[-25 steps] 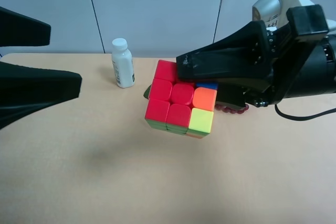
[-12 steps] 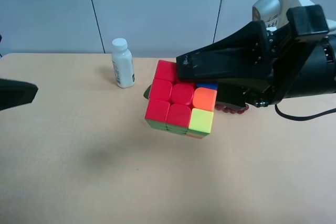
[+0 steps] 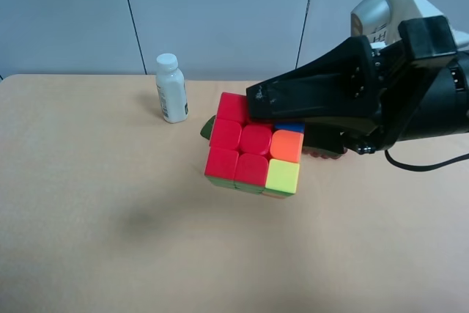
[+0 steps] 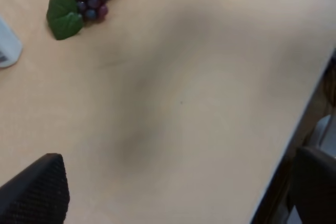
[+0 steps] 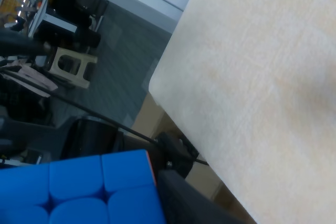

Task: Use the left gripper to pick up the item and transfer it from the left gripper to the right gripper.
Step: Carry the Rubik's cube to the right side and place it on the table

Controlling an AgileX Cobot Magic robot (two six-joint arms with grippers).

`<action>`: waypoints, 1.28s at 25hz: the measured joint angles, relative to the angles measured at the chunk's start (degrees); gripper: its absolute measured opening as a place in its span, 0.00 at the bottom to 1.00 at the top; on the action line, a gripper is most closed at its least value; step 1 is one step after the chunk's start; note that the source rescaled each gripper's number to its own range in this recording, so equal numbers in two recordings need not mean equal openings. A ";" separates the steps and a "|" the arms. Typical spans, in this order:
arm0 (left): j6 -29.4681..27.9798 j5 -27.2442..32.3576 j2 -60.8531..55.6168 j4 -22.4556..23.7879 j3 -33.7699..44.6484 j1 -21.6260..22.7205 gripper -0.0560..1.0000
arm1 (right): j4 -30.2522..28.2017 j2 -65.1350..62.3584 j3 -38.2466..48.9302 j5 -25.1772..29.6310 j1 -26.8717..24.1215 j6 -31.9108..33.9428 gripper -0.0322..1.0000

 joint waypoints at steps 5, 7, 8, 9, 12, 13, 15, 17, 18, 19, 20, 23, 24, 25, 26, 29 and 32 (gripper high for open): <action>0.67 5.70 -8.54 -1.17 0.29 0.00 0.67 | 0.00 0.00 0.00 0.00 0.00 0.00 0.03; 1.49 6.26 -12.17 -2.10 1.34 0.00 0.67 | -0.02 0.00 0.00 0.00 0.00 0.24 0.03; 1.57 6.31 -14.14 -2.57 2.02 0.00 0.67 | -0.07 0.00 0.00 0.00 0.00 0.28 0.03; 1.70 6.37 -15.77 -2.77 2.80 0.00 0.67 | -0.07 0.00 0.00 0.00 0.00 0.35 0.03; 1.75 6.65 -21.32 -3.41 5.38 0.00 0.67 | -0.07 0.00 0.00 0.00 0.00 0.46 0.03; 1.75 6.65 -22.67 -3.62 6.29 0.00 0.67 | -0.07 0.00 0.00 0.00 0.00 0.53 0.03; 1.82 6.08 -25.26 -3.84 7.98 0.00 0.67 | -0.09 0.00 0.00 0.00 0.00 0.89 0.03; 2.25 5.65 -25.92 -4.18 9.86 0.00 0.66 | -0.09 0.00 0.00 0.05 0.00 1.07 0.03; 2.78 5.50 -25.92 -4.39 10.75 0.00 0.63 | -0.09 0.00 0.00 0.05 0.00 1.18 0.03; 3.25 5.04 -25.92 -4.91 12.02 0.00 0.60 | -0.09 0.00 0.00 0.05 0.00 1.39 0.03; 3.97 4.44 -25.92 -5.57 13.31 0.00 0.56 | -0.09 0.00 0.00 0.05 0.00 1.51 0.03; 5.32 2.34 -25.99 -6.17 14.64 0.00 0.49 | -0.09 0.00 0.00 0.05 0.00 1.78 0.03; 5.42 1.78 -26.10 -6.19 14.76 0.00 0.48 | -0.09 0.00 0.00 0.05 0.00 1.87 0.03; 5.44 1.13 -26.15 -6.19 14.91 0.00 0.48 | -0.09 0.00 0.00 0.05 0.00 1.92 0.03; 5.44 0.12 -26.15 -6.19 15.26 0.00 0.48 | -0.09 0.00 0.00 0.05 0.00 1.92 0.03; 5.38 -2.11 -26.15 -6.75 16.26 0.00 0.48 | -0.09 0.00 0.00 0.05 0.00 1.99 0.03; 5.38 -2.51 -26.15 -7.18 16.53 0.00 0.48 | -0.09 0.00 0.00 0.05 0.00 2.23 0.03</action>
